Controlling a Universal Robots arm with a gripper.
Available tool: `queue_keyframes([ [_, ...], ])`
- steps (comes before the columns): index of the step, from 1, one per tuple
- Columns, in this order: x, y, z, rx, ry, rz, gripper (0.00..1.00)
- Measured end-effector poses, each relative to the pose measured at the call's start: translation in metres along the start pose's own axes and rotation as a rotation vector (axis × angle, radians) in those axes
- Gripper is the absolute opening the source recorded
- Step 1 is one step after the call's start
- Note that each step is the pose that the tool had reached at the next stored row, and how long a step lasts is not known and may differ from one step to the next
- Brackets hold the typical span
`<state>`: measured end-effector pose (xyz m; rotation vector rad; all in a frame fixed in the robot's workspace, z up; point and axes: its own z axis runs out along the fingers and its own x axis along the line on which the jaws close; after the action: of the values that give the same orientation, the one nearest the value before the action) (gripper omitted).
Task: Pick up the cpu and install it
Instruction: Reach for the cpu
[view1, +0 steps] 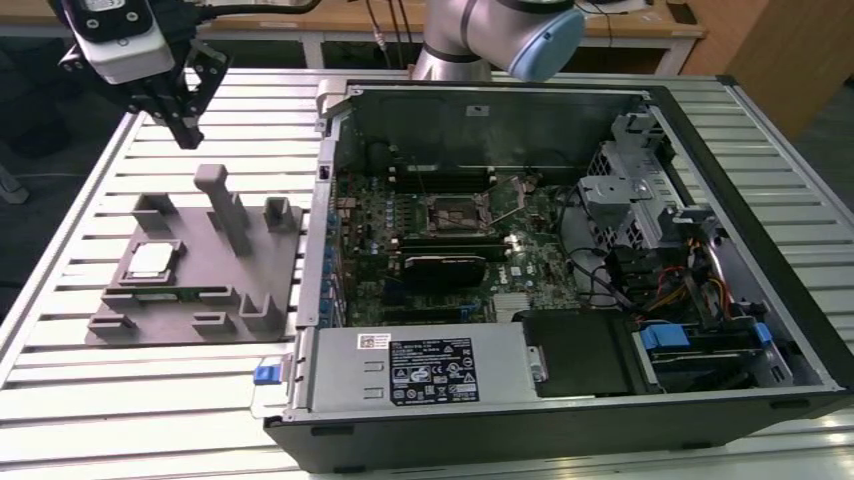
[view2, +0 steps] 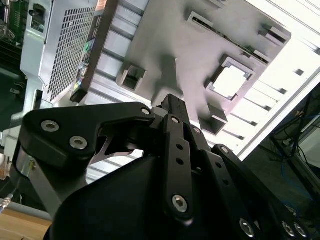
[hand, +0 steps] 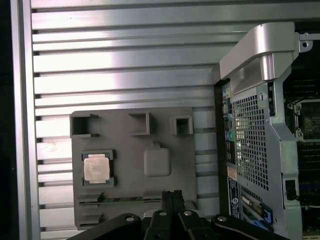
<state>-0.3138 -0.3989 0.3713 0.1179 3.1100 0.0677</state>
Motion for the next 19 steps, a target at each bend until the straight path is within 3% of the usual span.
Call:
queue_keyframes([
  [19, 0.0177, -0.002, 0.0135, 0.0, -0.0001, 0.0, 0.11],
])
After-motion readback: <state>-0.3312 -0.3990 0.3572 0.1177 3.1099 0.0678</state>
